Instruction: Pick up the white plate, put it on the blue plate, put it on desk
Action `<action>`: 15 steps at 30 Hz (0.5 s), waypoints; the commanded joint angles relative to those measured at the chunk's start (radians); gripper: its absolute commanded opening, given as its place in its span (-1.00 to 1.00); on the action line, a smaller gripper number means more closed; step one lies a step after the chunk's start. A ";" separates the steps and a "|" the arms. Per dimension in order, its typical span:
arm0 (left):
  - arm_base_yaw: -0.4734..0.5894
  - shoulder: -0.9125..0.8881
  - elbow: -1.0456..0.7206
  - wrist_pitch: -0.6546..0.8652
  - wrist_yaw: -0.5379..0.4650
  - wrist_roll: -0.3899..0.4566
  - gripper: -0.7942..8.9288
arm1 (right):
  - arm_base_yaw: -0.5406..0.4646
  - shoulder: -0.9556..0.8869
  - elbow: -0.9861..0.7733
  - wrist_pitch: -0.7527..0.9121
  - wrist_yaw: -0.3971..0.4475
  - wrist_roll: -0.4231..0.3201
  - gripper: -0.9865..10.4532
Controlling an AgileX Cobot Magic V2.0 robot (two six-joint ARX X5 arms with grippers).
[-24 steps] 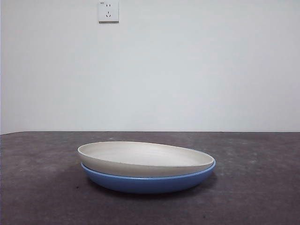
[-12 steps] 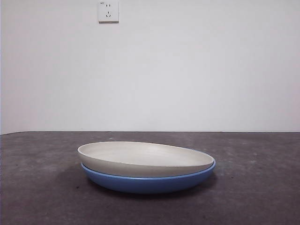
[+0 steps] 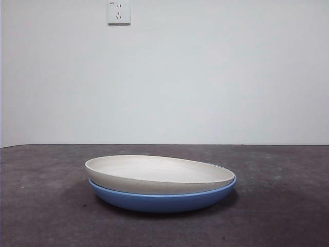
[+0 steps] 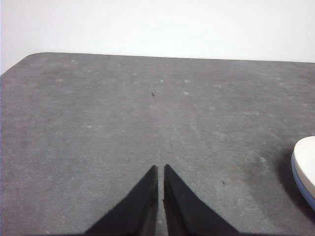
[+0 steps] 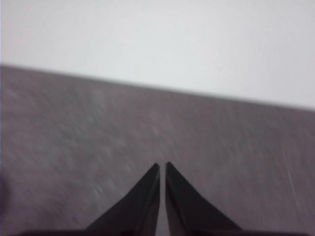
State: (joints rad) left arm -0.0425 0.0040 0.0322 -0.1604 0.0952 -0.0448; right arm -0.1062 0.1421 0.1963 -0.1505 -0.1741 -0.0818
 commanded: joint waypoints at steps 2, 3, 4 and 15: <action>-0.002 -0.001 -0.021 0.011 -0.002 0.007 -0.80 | 0.004 -0.037 -0.070 0.044 0.137 -0.004 -0.80; -0.002 -0.001 -0.021 0.011 -0.002 0.007 -0.80 | 0.009 -0.048 -0.084 0.046 0.167 -0.003 -0.80; -0.002 -0.001 -0.021 0.011 -0.002 0.007 -0.80 | 0.015 -0.059 -0.095 0.046 0.190 0.000 -0.80; -0.002 -0.001 -0.021 0.011 -0.002 0.007 -0.80 | 0.080 -0.138 -0.186 -0.010 0.280 0.034 -0.80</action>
State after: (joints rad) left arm -0.0425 0.0040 0.0322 -0.1604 0.0952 -0.0429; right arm -0.0299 0.0044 0.0158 -0.1612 0.1040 -0.0696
